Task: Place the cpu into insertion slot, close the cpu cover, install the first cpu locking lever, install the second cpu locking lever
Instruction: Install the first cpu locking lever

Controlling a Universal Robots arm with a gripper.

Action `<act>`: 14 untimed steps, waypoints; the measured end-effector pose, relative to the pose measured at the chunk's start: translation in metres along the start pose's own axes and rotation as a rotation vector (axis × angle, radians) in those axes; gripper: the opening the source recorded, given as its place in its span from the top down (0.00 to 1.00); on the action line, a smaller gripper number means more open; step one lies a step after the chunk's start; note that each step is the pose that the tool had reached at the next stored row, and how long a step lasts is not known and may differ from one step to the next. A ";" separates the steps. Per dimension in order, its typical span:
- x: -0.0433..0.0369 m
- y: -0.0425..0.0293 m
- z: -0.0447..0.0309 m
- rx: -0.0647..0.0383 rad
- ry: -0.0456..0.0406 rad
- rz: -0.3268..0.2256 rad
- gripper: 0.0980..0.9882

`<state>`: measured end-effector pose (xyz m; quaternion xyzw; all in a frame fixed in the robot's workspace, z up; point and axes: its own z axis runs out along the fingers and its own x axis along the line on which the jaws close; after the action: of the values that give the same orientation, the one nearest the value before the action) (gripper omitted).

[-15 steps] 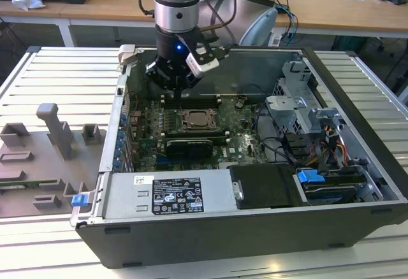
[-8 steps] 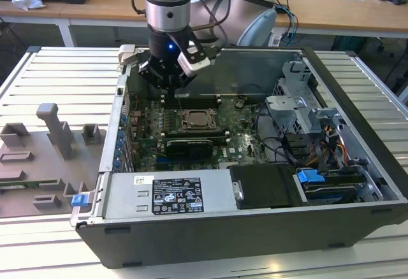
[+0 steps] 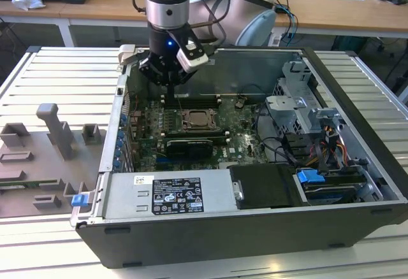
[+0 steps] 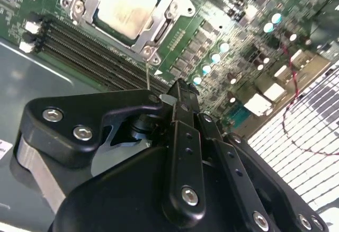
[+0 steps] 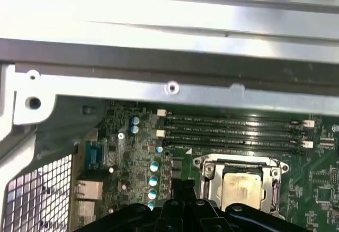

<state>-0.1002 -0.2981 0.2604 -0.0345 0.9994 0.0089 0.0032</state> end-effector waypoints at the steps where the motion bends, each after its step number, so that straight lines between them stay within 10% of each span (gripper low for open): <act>1: -0.0001 0.0021 0.0001 0.000 -0.0001 0.001 0.99; 8: -0.0028 0.0104 0.0016 0.000 -0.0001 0.009 0.99; 14: -0.0213 0.0097 0.0035 0.000 -0.0003 0.018 0.99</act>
<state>-0.0796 -0.2868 0.2573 -0.0256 0.9996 0.0089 0.0033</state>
